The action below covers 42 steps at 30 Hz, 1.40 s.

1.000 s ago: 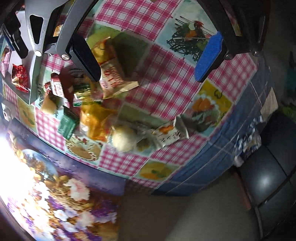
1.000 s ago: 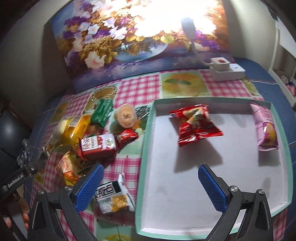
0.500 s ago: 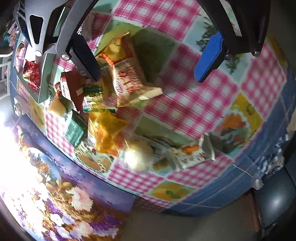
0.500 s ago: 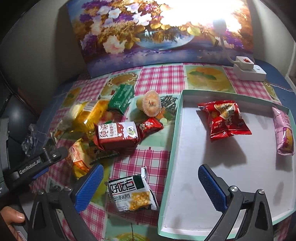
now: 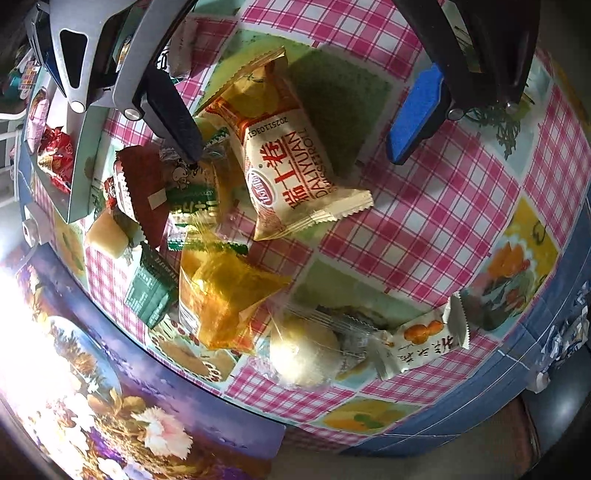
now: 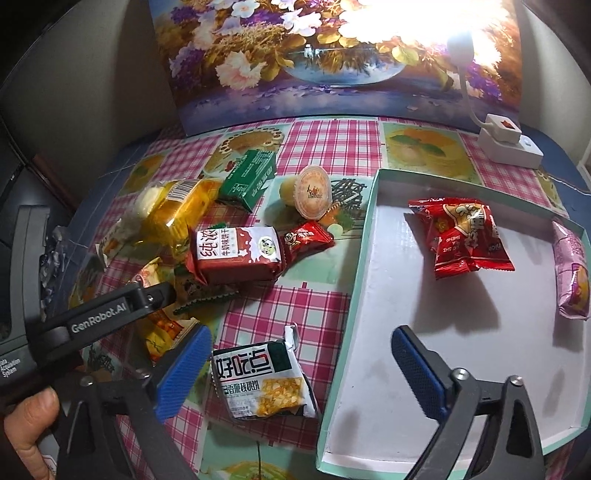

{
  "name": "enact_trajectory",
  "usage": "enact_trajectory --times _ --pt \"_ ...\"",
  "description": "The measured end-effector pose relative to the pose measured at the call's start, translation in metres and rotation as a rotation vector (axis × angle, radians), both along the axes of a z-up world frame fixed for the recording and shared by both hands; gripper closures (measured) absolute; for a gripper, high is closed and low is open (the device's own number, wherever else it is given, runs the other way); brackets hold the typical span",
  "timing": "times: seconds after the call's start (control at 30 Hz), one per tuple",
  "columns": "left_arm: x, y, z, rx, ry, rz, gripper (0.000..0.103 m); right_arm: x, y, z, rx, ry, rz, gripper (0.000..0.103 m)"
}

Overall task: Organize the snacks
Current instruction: 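Return the left tool to the cream swiss-roll bag while the right tool reaches the green-white biscuit pack, then grip the cream swiss-roll bag with the left tool while the right tool grips the biscuit pack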

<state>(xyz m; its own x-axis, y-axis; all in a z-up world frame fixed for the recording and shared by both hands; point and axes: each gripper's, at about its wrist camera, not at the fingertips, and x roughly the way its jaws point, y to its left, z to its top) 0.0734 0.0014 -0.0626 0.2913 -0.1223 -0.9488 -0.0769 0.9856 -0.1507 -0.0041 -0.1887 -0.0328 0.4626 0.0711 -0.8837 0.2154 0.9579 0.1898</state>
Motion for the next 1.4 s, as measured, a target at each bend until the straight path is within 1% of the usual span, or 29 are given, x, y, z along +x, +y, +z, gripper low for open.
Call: enact_trajectory --times 0.07,0.1,0.17,0.27,0.37,0.43,0.53,0.6,0.67,0.77,0.8,0.9,1.03,1.2,1.3,1.33,1.4 --pt "0.002 -0.004 -0.003 0.0 0.005 -0.01 0.006 0.0 -0.001 -0.001 0.004 0.002 0.002 0.006" --pt "0.002 -0.005 -0.004 0.003 0.007 -0.016 0.011 0.0 -0.001 -0.001 0.004 0.004 0.004 0.006" --pt "0.002 -0.006 -0.008 0.026 0.021 -0.027 0.016 -0.001 -0.001 -0.001 0.002 0.004 0.009 0.006" --pt "0.001 0.004 -0.01 0.022 0.041 0.004 0.016 -0.001 0.001 0.0 -0.003 0.0 0.014 0.006" --pt "-0.001 0.02 -0.008 0.026 0.05 0.057 0.016 -0.001 0.004 0.001 -0.011 0.0 0.035 0.006" --pt "-0.002 0.028 -0.007 0.035 0.051 0.082 0.016 -0.001 0.009 0.001 -0.013 0.0 0.057 0.006" --pt "-0.003 0.037 -0.009 0.014 0.055 0.099 0.016 -0.001 0.02 0.003 -0.031 -0.007 0.105 0.006" --pt "-0.005 0.041 -0.009 0.007 0.056 0.1 0.024 -0.001 0.025 0.004 -0.041 -0.013 0.129 0.008" --pt "-0.006 0.042 -0.008 0.005 0.053 0.096 0.028 -0.002 0.033 0.005 -0.048 -0.019 0.158 0.013" --pt "-0.01 0.041 -0.007 0.001 0.05 0.085 0.035 -0.003 0.041 0.005 -0.059 -0.022 0.194 0.016" --pt "-0.01 0.04 -0.007 -0.003 0.05 0.078 0.038 -0.003 0.045 0.004 -0.06 -0.018 0.208 0.018" --pt "-0.013 0.039 -0.004 -0.003 0.054 0.061 0.043 -0.003 0.05 -0.002 -0.058 0.005 0.227 0.021" --pt "-0.009 0.03 -0.011 0.009 0.078 0.031 0.043 -0.003 0.05 -0.01 -0.065 0.037 0.225 0.021" --pt "-0.013 0.027 -0.012 0.022 0.09 0.005 0.043 -0.003 0.048 -0.018 -0.063 0.076 0.214 0.021" --pt "-0.015 0.025 -0.013 0.026 0.094 -0.008 0.043 -0.005 0.05 -0.017 -0.034 0.075 0.223 0.022" --pt "-0.016 0.026 -0.012 0.025 0.095 -0.01 0.043 -0.005 0.052 -0.017 -0.02 0.073 0.23 0.022" --pt "-0.016 0.027 -0.012 0.019 0.096 -0.008 0.043 -0.006 0.056 -0.016 -0.012 0.071 0.239 0.027"
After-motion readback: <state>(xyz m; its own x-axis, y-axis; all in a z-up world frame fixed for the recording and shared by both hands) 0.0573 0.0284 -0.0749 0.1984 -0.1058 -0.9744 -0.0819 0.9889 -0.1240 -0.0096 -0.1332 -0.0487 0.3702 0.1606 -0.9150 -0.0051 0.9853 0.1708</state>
